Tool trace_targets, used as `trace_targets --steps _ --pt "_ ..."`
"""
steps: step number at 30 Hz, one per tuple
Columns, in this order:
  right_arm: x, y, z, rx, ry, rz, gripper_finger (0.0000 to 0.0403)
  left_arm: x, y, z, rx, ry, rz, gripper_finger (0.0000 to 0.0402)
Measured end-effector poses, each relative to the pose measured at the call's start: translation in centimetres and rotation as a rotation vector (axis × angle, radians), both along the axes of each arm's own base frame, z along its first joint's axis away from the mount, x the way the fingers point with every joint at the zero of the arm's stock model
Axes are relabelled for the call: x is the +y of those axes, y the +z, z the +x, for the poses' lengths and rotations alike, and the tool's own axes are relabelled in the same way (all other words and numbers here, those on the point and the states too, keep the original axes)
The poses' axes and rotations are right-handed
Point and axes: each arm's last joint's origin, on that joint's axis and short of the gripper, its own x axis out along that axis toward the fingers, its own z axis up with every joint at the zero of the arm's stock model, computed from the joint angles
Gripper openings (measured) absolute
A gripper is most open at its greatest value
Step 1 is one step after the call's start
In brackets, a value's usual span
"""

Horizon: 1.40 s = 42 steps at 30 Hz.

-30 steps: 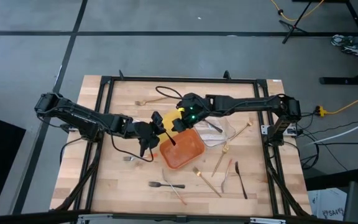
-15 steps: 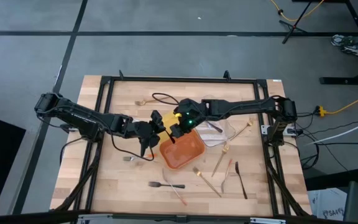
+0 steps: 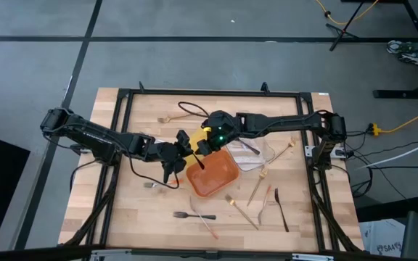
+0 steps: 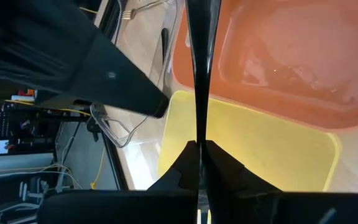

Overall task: Sort silverware by color (type)
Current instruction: Put the black fork into the transparent bin

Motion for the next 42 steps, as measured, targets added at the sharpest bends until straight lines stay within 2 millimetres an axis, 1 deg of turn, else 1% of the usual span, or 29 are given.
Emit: trace_targets --steps 4,11,42 --pt "0.59 0.01 0.02 -0.001 0.015 0.001 0.0067 0.01 0.00 0.00 0.000 0.000 0.000 0.0003" --pt "0.86 -0.12 -0.07 0.017 0.019 0.002 0.0067 0.07 0.02 -0.01 -0.003 0.017 0.014 0.0003" --pt "0.90 -0.36 -0.30 0.051 0.026 0.009 0.0066 0.25 0.10 0.03 -0.016 0.055 0.039 0.0003"
